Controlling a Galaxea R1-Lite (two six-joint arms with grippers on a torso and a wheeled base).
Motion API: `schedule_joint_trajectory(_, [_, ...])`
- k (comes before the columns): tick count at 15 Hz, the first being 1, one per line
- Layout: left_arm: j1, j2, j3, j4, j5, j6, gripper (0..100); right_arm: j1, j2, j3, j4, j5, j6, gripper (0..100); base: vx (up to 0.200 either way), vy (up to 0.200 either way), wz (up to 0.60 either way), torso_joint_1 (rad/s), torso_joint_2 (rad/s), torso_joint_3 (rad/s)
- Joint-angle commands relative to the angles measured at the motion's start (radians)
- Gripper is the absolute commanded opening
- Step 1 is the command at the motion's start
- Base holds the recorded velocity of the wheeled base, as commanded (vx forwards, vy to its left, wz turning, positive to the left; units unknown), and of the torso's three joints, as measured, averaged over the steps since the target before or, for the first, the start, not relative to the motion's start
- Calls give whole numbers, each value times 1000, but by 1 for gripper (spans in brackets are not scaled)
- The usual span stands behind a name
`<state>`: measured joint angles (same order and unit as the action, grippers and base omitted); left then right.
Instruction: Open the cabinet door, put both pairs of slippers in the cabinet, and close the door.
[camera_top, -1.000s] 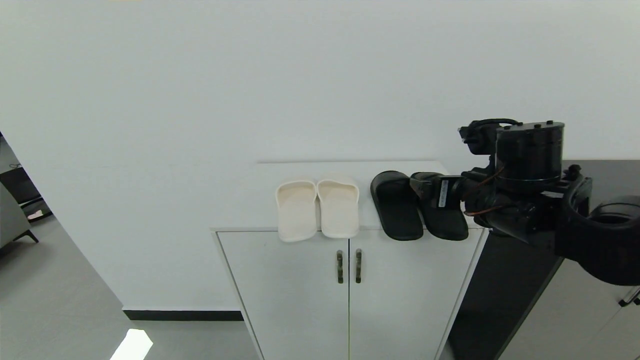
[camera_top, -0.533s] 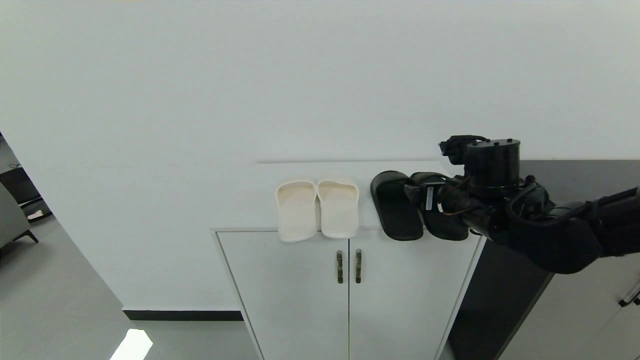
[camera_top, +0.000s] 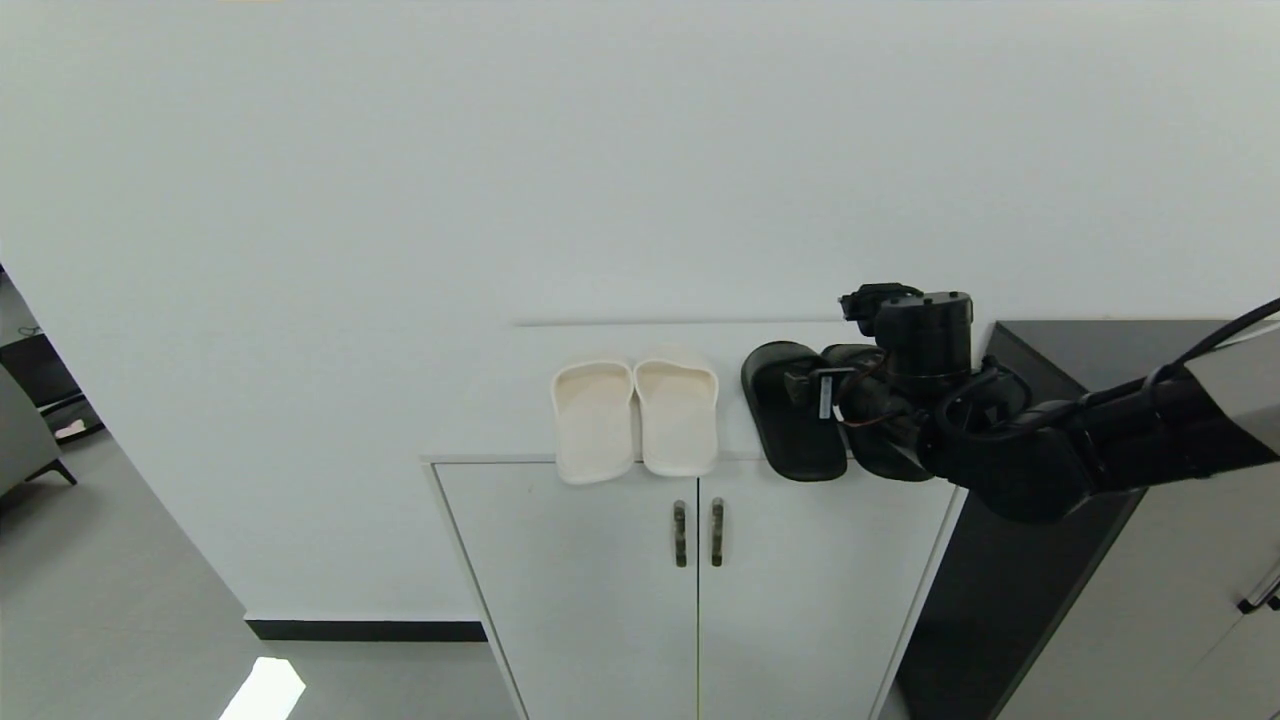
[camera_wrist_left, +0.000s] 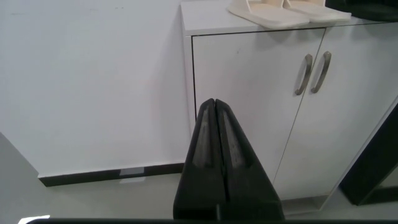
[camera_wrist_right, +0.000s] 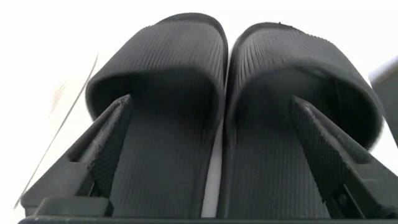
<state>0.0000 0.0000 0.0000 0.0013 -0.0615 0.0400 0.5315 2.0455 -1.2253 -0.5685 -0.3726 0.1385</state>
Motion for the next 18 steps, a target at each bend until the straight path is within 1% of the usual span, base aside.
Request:
schedule_joint_trajectory(1, [0, 2, 0, 0, 0, 0, 0, -11, 45, -46, 2, 0, 0, 100, 0, 0, 0, 0, 0, 0])
schedule_joint_trajectory(5, [0, 2, 0, 0, 0, 0, 0, -31, 96, -108, 6, 0, -2, 100, 0, 0, 0, 0, 0, 0])
schedule_joint_trajectory(8, [0, 2, 0, 0, 6, -9, 0, -51, 128, -132, 4, 1, -2, 100, 0, 0, 0, 0, 0, 0])
schedule_joint_trajectory(11, [0, 2, 0, 0, 6, -11, 0, -67, 145, -183, 7, 1, -2, 100, 0, 0, 0, 0, 0, 0])
schedule_joint_trajectory(12, [0, 2, 0, -1, 6, -11, 0, -67, 154, -195, 7, 1, -2, 0, 0, 0, 0, 0, 0, 0])
schedule_joint_trajectory(14, [0, 2, 0, 0, 6, -20, 0, -67, 168, -207, 7, 1, -2, 0, 0, 0, 0, 0, 0, 0])
schedule_joint_trajectory(18, [0, 2, 0, -1, 6, -23, 0, -67, 170, -206, 7, 1, -2, 0, 0, 0, 0, 0, 0, 0])
